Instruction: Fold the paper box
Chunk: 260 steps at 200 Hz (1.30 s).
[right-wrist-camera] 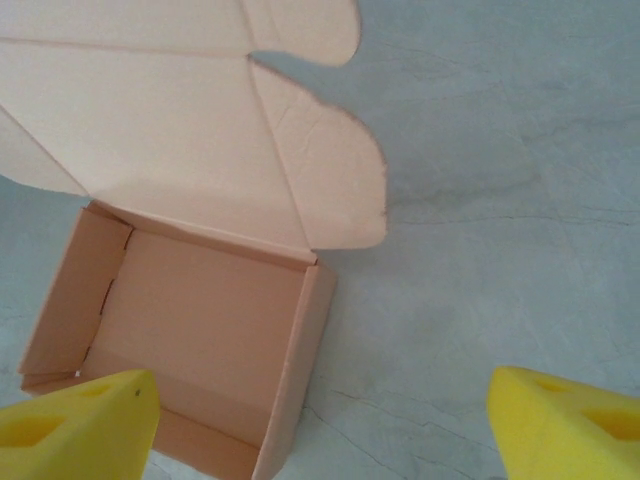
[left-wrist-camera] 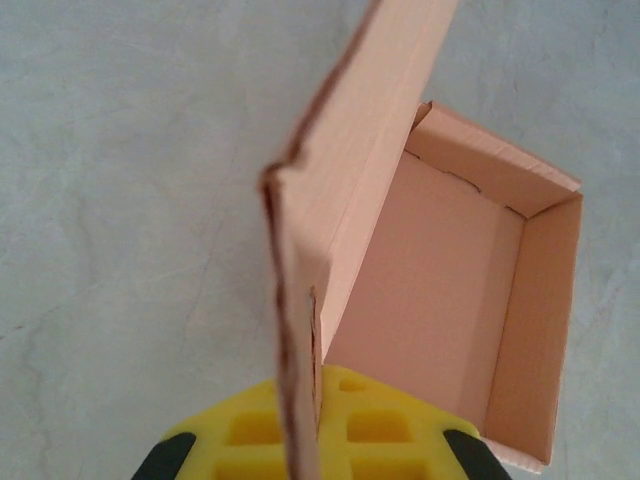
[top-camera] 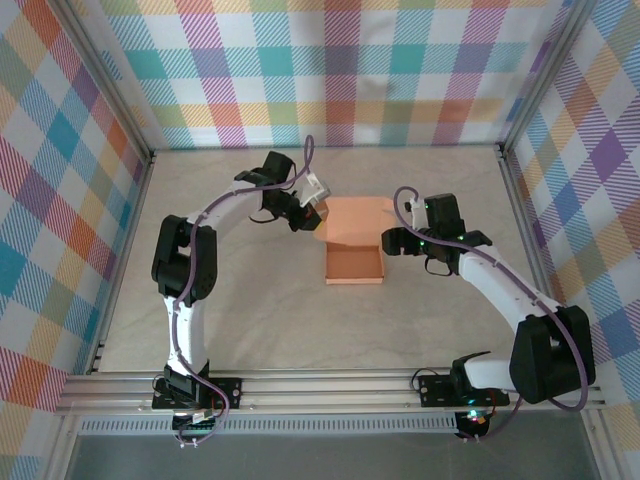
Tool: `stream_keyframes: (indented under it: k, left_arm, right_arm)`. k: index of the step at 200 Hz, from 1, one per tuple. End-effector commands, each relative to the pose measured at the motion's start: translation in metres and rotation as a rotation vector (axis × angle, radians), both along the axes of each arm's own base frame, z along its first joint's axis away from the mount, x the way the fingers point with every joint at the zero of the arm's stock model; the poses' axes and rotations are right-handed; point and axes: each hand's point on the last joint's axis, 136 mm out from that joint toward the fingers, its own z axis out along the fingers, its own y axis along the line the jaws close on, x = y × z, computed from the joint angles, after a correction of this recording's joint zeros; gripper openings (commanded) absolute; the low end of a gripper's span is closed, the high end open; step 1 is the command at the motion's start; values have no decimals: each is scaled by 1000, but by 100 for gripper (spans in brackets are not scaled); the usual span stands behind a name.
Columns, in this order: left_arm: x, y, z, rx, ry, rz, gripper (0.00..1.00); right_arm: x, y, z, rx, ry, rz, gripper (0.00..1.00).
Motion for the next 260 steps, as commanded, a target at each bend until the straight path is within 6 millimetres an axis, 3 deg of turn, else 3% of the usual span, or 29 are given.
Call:
stream_keyframes:
  k: [1, 39, 61, 91, 118, 174, 222, 260]
  left_arm:
    - [-26, 10, 11, 2, 26, -72, 0]
    - [-52, 12, 26, -37, -1, -158, 0]
    - [-55, 13, 28, -44, -28, -166, 0]
    - [-59, 13, 26, -51, -21, -186, 0]
    - [-59, 13, 19, -51, -10, -197, 0]
    - [-60, 14, 14, -52, 4, -210, 0]
    - [-57, 18, 11, -40, 4, -196, 0]
    - [-52, 20, 6, -26, 8, -182, 0]
  right_arm:
    - [3, -2, 28, -15, -68, 35, 85]
    - [-4, 10, 45, 28, -85, 194, 78]
    - [-10, 26, 53, 44, -105, 349, 76]
    - [-15, 28, 54, -11, -89, 459, 63]
    - [-20, 33, 57, -61, -88, 602, 61]
    - [-17, 39, 41, -124, -32, 848, 56]
    - [-9, 41, 36, -119, 43, 891, 38]
    - [-7, 37, 17, -145, 129, 915, 38]
